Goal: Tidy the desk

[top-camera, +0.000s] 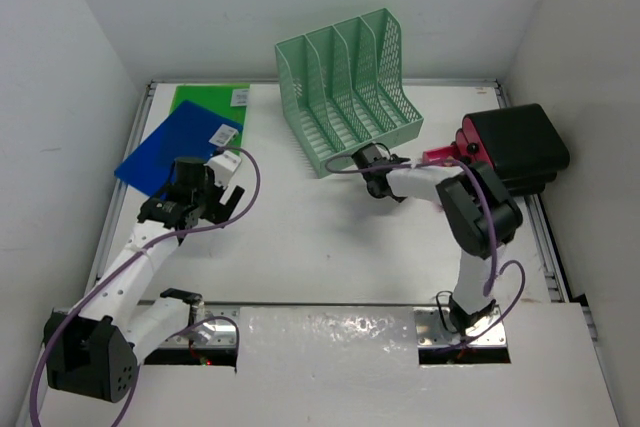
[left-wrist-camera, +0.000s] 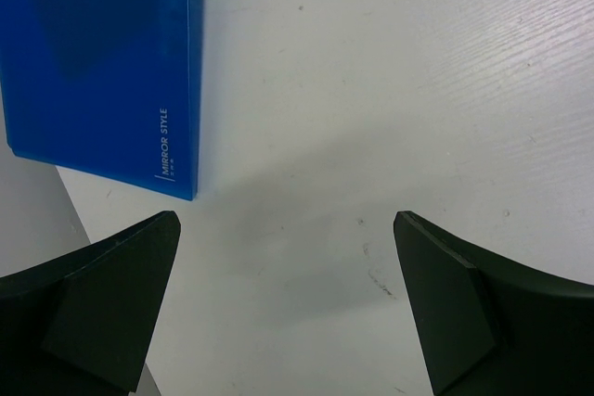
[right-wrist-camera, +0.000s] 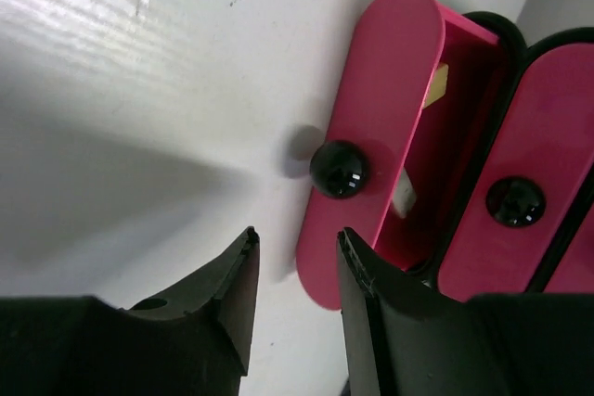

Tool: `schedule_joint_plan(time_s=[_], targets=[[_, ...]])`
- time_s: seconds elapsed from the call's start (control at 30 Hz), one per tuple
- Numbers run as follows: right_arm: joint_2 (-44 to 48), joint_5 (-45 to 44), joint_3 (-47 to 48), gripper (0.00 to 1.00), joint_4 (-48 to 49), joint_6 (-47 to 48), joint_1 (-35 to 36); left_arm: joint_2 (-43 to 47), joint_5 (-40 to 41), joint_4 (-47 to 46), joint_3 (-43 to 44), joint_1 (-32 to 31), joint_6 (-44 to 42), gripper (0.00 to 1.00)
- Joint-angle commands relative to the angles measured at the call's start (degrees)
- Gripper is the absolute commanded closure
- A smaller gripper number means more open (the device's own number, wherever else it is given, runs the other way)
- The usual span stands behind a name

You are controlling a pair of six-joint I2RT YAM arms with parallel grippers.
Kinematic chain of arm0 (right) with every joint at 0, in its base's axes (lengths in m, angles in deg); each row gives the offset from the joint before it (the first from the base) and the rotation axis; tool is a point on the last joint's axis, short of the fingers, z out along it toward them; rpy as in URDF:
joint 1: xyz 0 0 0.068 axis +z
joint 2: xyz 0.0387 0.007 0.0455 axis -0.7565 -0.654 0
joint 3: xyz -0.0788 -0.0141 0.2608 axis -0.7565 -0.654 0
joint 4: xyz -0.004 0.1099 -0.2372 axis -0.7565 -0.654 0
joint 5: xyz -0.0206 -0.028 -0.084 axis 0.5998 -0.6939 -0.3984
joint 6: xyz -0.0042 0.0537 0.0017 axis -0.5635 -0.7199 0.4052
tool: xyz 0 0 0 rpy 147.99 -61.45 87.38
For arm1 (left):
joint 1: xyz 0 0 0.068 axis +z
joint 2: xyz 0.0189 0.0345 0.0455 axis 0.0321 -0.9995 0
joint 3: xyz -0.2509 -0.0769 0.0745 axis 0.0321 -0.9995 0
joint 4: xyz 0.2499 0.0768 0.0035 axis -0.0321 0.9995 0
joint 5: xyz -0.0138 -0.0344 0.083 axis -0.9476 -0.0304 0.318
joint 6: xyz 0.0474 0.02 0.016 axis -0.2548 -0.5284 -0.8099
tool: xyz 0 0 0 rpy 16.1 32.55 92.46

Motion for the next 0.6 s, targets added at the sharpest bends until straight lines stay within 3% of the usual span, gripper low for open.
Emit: schedule_joint_plan(time_s=[0.0,0.23,0.57], targets=[[-3.7,-10.2,4.1,0.63,1.0,2.3,0.0,1.1,0.2,-2.3,-0.5,0.4,0.6,0.01],[-11.2,-16.8,5.6,0.65,7.9,9.2,0.0,1.0,0.3,-3.3,-1.3,0.4,-0.2,0.01],[-15.8,-18.5,7.6,0.69,10.1,13.6,-2.8,0.5,0.6,-4.4,-2.0,0.4,-0.9,0.01]])
